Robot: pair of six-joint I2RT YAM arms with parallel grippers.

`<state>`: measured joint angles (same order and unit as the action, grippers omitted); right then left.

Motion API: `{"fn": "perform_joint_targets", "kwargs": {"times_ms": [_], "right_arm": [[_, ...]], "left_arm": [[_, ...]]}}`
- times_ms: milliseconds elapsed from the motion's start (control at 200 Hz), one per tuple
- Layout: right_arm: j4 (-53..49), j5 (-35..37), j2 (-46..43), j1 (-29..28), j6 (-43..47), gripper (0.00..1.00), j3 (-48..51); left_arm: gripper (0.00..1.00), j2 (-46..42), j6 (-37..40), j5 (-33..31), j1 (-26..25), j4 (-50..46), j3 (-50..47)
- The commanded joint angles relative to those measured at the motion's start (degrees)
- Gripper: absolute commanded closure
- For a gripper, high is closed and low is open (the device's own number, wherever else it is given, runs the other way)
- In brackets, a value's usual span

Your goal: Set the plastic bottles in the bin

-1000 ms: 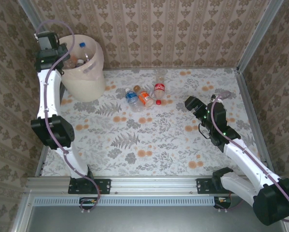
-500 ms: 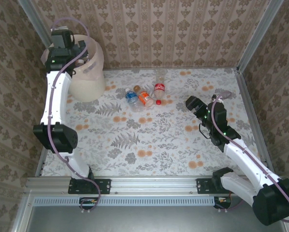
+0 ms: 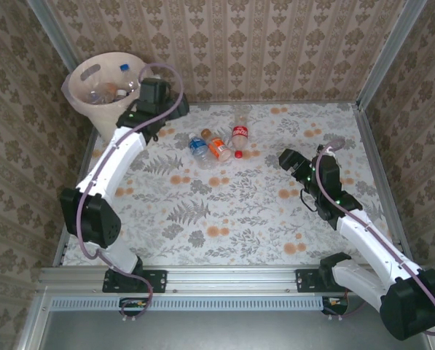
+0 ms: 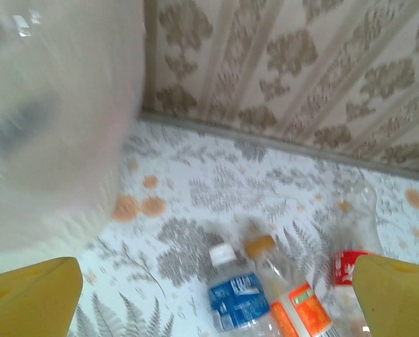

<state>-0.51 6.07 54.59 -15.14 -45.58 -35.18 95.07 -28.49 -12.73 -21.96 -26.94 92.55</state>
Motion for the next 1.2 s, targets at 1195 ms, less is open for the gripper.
{"fn": "perform_joint_targets", "kwargs": {"times_ms": [1195], "right_arm": [[3.1, -2.6, -6.4, 0.4, 3.8, 0.0, 4.5]], "left_arm": [[0.22, 24.7, -12.4, 9.9, -3.8, 4.0, -7.8]]}}
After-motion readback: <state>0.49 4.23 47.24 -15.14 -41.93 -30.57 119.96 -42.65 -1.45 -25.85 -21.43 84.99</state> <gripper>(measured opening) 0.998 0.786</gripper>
